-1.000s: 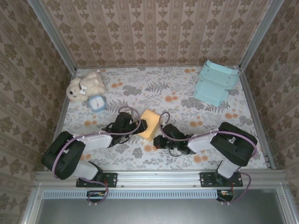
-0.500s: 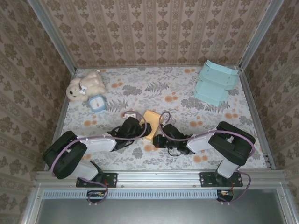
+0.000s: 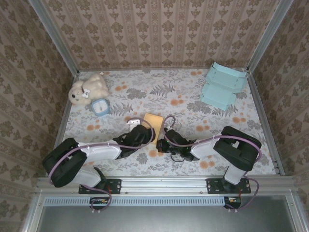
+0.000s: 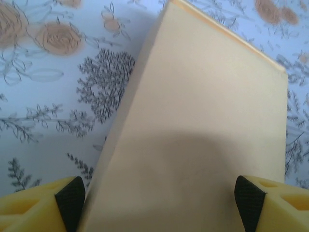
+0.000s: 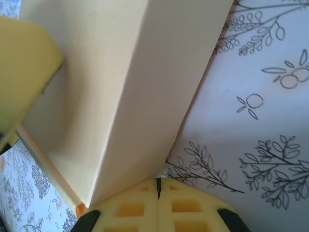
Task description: Fold the paper box
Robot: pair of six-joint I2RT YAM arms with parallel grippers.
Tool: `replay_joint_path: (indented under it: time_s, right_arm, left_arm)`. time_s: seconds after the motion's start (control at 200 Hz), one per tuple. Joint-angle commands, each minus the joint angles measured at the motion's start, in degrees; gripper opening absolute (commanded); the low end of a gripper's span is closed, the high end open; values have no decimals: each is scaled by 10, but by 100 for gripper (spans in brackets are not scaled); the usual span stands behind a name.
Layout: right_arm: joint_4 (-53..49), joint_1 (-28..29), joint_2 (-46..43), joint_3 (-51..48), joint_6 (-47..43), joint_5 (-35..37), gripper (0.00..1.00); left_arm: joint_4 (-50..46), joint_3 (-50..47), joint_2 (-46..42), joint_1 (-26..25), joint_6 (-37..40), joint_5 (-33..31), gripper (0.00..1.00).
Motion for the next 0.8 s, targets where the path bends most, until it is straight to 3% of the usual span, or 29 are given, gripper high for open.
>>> replay_joint_path:
  time_s: [0.0, 0.17, 0.335, 0.42, 0.485, 0.545, 0.705, 0.795]
  right_arm:
    - [68, 17, -8, 23, -2, 31, 0]
    - [26, 26, -44, 18, -31, 57, 1]
    - [-67, 24, -132, 0, -101, 134, 5]
    - [-153, 13, -170, 23, -173, 169, 16]
    - [-248, -5, -193, 70, -241, 179, 30]
    - [-308, -23, -194, 108, -290, 192, 35]
    - [-310, -98, -179, 144, -352, 140, 55]
    - [-296, -137, -134, 168, -373, 83, 58]
  left_arm:
    - [7, 37, -13, 33, 16, 55, 84]
    - [5, 31, -20, 102, 23, 85, 84]
    - [-48, 0, -109, 124, 30, 53, 87]
    - [-74, -19, -164, 120, 30, 49, 87]
    - [-89, -37, -203, 108, 23, 49, 87]
    - [-102, -55, -237, 91, 11, 37, 87]
    - [-113, -94, -294, 41, -28, 3, 87]
    - [-104, -100, -287, 23, -50, 4, 87]
